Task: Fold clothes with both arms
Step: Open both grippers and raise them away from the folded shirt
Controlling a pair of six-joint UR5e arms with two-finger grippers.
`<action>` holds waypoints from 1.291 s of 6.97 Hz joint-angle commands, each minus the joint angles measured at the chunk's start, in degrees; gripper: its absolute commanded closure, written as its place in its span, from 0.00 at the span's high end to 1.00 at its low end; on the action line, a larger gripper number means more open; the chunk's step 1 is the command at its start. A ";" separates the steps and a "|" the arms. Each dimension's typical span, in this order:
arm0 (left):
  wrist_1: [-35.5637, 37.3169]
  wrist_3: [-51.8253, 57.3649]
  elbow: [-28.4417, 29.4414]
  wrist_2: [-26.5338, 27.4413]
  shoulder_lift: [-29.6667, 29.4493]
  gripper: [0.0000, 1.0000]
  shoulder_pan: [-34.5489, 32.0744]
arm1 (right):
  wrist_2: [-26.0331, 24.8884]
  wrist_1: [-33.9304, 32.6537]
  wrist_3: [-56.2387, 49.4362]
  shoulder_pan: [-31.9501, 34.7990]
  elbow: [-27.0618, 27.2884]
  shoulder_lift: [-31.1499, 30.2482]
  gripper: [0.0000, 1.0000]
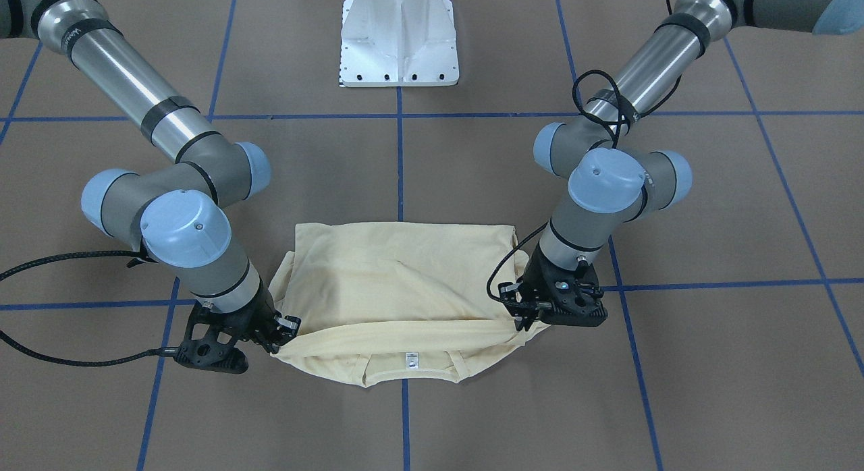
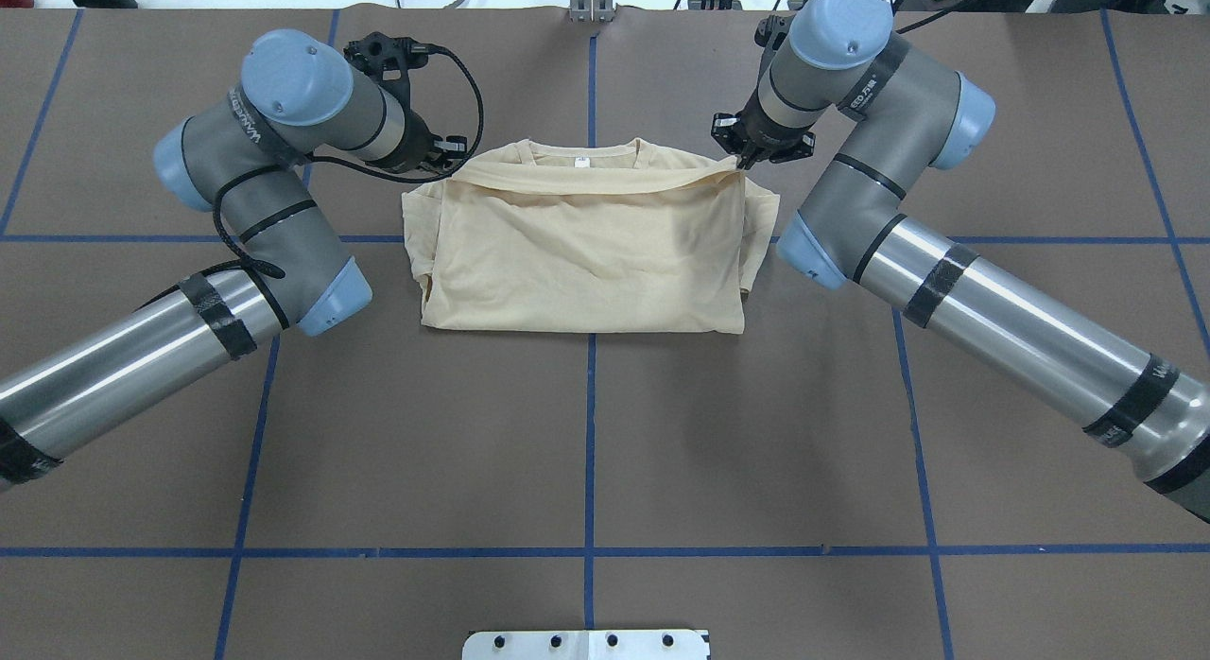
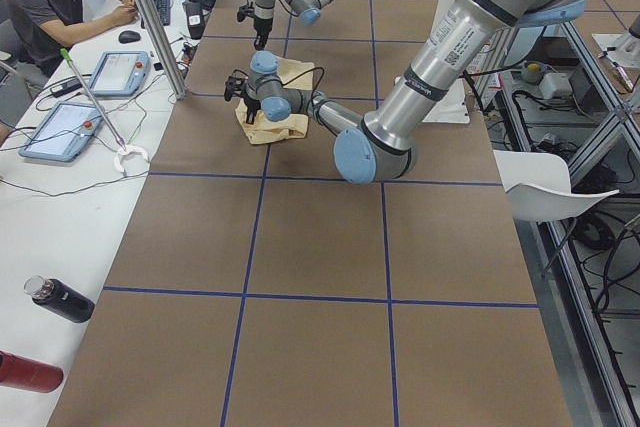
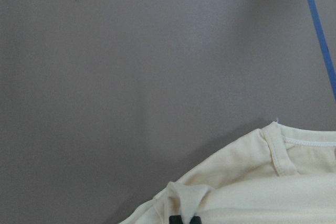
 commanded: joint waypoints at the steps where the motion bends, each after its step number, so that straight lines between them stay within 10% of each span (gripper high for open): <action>1: -0.46 -0.34 -1.53 -0.09 0.11 1.00 -0.81 | 0.73 -0.13 -3.24 1.42 0.42 0.22 1.00; 5: 5.14 0.45 -11.62 -0.35 5.64 1.00 -3.99 | 7.94 -1.88 -2.14 1.19 13.98 -8.79 1.00; 9: 11.82 0.19 -25.33 -0.09 10.84 1.00 -3.90 | -1.14 -5.41 13.04 -13.28 28.44 -18.40 1.00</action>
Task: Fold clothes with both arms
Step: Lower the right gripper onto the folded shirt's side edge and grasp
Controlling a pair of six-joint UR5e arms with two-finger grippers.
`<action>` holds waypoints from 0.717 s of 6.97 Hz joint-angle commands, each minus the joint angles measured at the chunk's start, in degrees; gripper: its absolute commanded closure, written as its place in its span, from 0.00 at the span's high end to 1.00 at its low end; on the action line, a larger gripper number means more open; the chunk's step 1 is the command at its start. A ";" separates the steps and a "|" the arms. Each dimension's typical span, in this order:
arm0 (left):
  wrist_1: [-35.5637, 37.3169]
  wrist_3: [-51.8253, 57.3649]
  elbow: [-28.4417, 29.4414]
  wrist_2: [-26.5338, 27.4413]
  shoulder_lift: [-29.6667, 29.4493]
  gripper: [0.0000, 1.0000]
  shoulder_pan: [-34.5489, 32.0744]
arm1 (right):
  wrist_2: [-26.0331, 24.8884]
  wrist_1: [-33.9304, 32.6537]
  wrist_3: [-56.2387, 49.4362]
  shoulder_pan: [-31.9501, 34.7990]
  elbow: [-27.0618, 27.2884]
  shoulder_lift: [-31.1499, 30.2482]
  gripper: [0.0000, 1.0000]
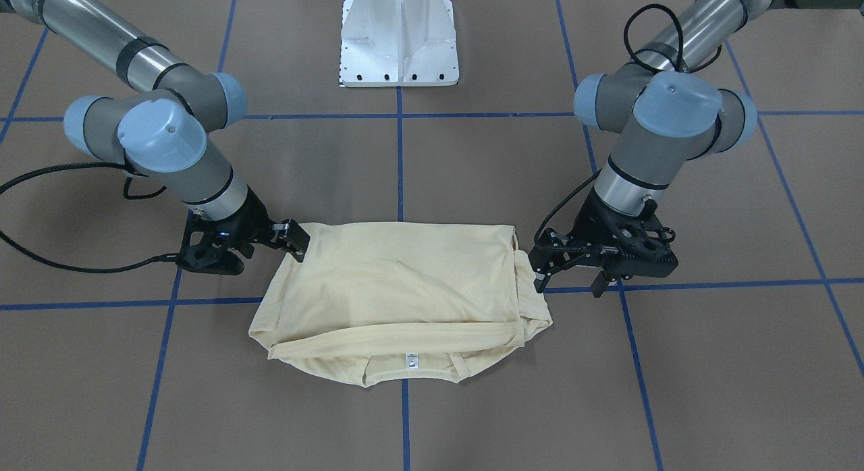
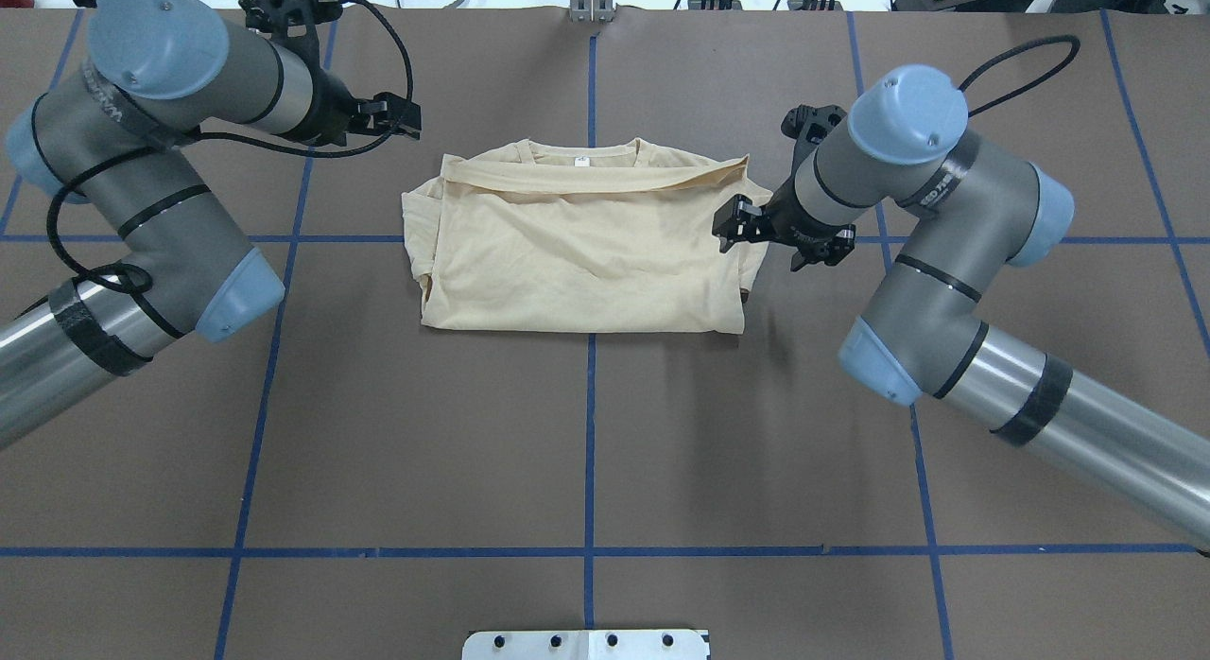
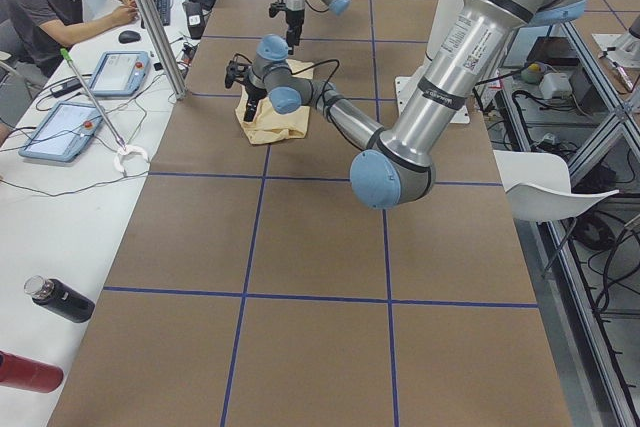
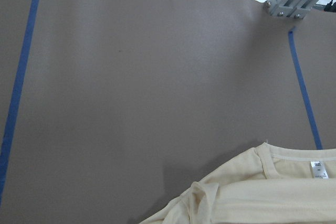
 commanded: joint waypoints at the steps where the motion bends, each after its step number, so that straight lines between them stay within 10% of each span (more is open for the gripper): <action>1: 4.52 -0.40 -5.62 0.31 0.57 1.00 0.16 | -5.83 -0.18 5.31 -6.93 3.47 -2.29 1.00; 5: 4.53 -0.76 -6.34 0.48 0.31 1.00 0.51 | -5.93 -0.53 4.70 -7.12 2.16 -1.77 0.99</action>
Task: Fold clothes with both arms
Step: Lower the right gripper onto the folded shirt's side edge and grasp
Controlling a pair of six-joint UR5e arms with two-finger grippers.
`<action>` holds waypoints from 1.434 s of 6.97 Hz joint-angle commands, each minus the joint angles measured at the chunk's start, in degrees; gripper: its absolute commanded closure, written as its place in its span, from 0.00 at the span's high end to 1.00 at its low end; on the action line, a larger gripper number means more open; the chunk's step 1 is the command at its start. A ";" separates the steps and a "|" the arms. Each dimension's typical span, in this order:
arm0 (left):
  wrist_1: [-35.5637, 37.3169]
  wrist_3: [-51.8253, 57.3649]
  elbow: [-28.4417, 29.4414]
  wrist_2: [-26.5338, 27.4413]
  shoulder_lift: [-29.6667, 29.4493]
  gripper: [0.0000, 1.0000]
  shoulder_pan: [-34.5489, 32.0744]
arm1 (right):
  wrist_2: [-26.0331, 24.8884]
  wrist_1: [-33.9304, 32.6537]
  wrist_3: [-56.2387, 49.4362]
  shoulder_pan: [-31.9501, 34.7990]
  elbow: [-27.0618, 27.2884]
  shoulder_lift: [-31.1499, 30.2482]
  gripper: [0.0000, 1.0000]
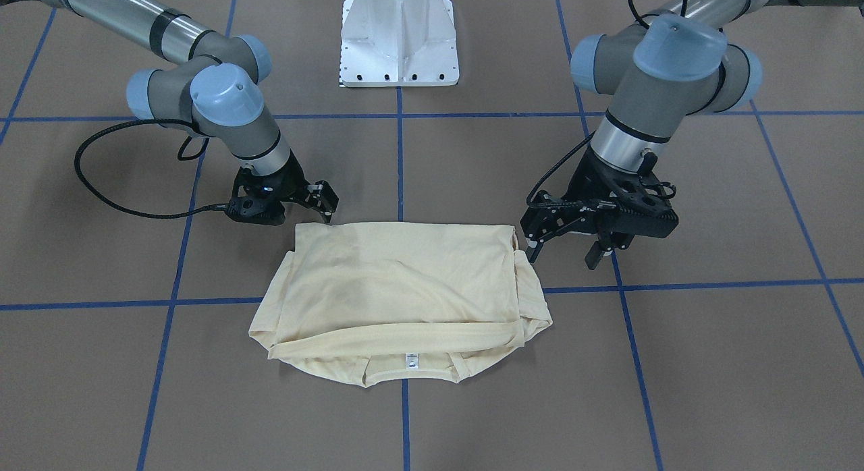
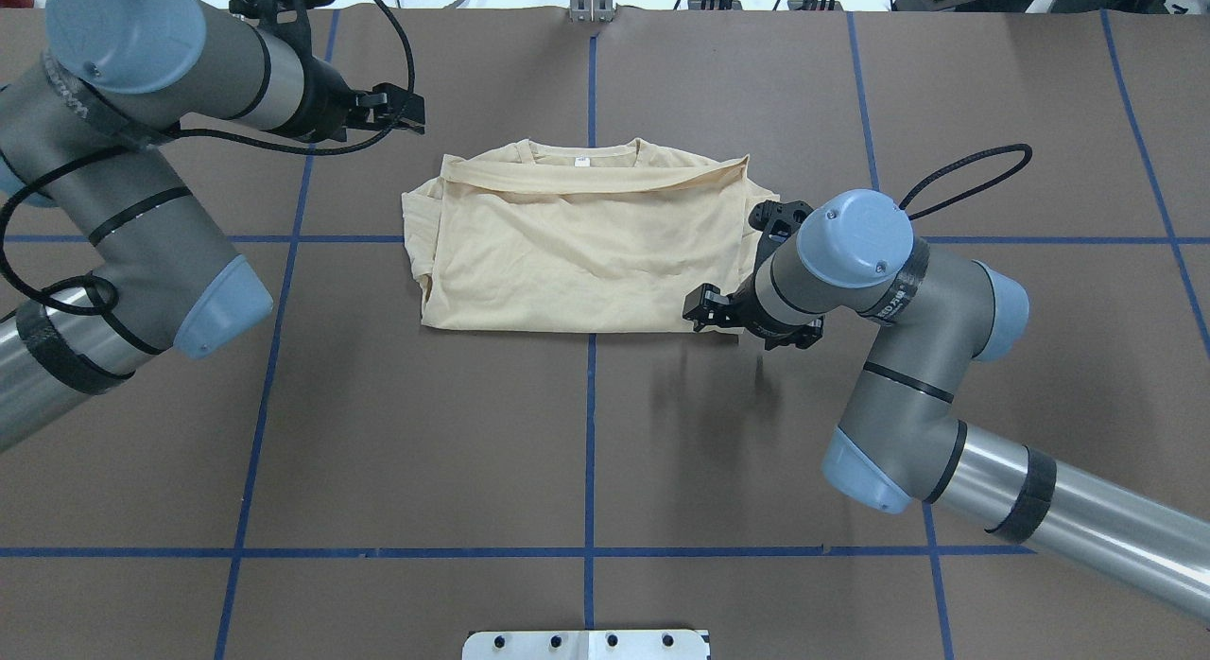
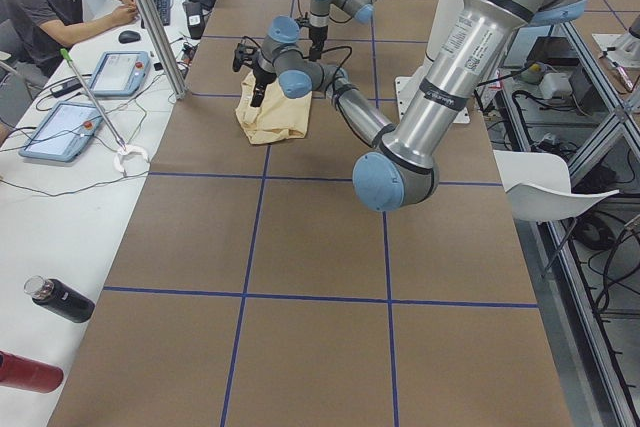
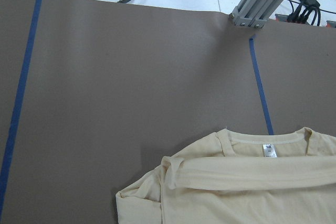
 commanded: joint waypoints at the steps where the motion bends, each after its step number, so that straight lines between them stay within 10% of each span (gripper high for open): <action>1: 0.03 -0.02 -0.09 0.05 -0.05 1.00 0.07 | -0.12 0.44 -0.47 -0.11 -2.08 0.93 0.99; 4: 0.03 -0.02 0.00 0.14 0.21 1.00 0.16 | -0.39 0.45 -0.73 0.24 -2.88 1.55 0.81; 6: 0.03 0.06 0.00 0.14 0.48 1.00 0.16 | -0.47 0.54 -0.64 0.33 -2.89 1.55 0.08; 10: 0.03 0.06 0.08 0.14 0.48 1.00 0.51 | 0.40 0.45 -0.73 0.77 -2.54 1.64 0.00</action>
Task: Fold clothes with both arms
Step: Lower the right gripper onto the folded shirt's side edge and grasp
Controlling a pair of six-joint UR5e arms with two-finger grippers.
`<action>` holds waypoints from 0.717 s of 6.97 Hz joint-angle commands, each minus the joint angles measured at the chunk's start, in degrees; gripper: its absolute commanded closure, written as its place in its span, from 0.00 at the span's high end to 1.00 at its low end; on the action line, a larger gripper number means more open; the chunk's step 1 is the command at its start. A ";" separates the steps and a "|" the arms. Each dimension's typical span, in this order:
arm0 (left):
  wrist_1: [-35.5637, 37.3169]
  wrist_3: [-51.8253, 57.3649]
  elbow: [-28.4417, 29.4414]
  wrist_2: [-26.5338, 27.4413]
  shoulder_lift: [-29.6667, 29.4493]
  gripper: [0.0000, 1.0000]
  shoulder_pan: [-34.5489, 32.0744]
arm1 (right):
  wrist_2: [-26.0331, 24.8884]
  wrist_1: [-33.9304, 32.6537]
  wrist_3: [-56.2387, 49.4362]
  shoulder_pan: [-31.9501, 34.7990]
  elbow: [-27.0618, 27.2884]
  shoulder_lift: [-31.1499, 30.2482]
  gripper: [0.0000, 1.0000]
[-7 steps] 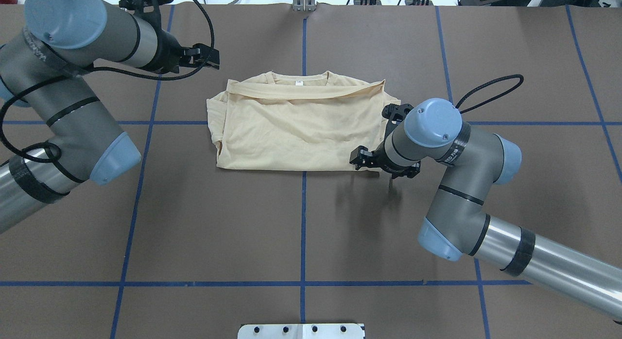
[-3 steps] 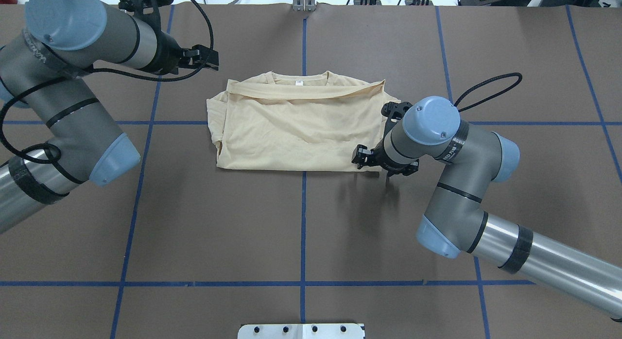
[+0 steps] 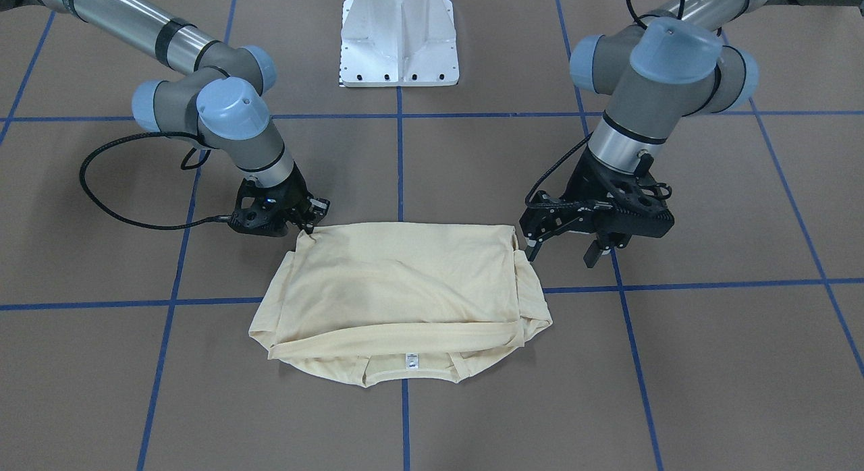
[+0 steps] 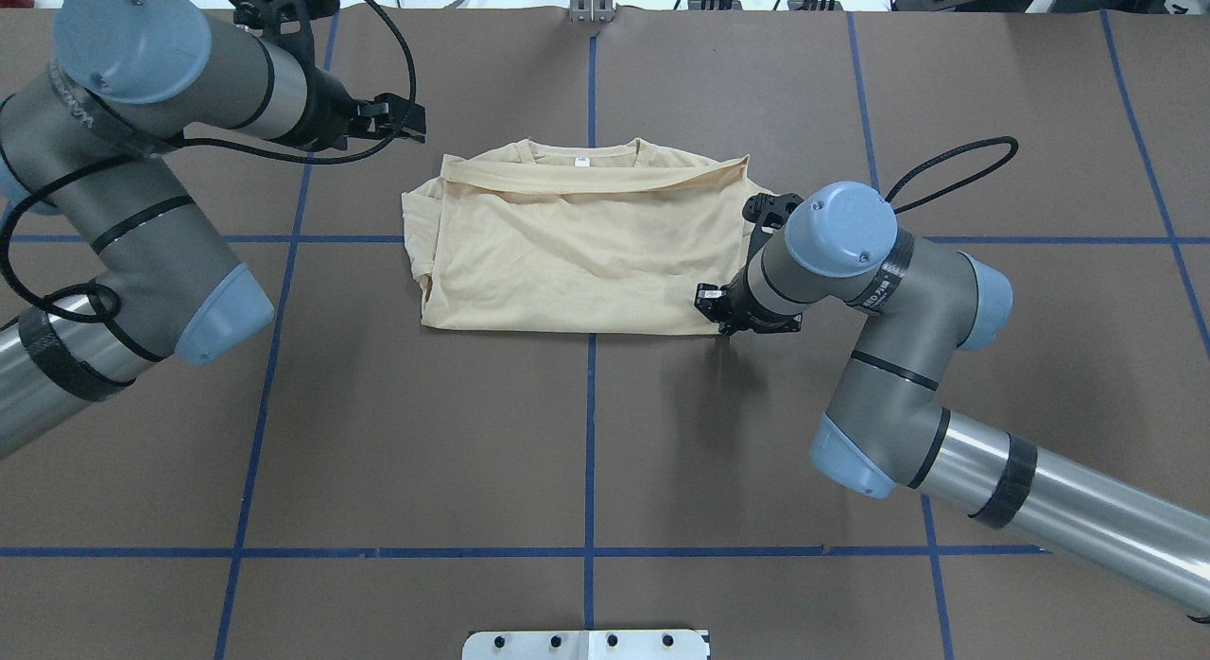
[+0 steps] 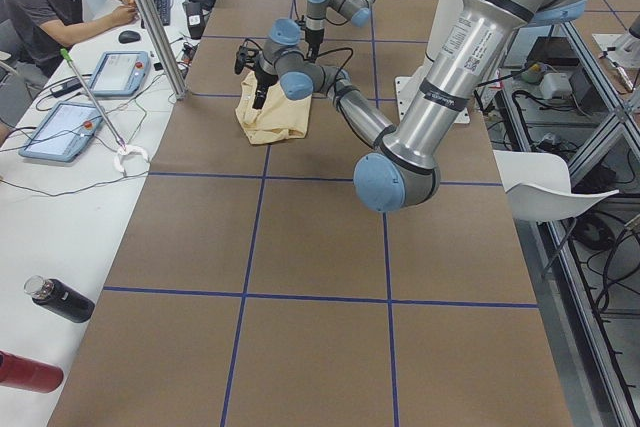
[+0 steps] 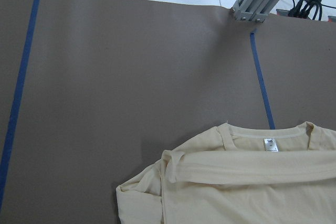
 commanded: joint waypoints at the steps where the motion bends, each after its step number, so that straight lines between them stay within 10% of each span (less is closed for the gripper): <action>1: 0.00 0.00 0.01 0.00 0.09 1.00 0.13 | 0.84 -0.09 -0.04 0.06 0.99 0.04 0.00; 5: 0.09 -0.09 -0.51 0.09 0.09 1.00 -0.05 | 5.24 -0.62 7.40 -6.50 9.08 -0.40 0.00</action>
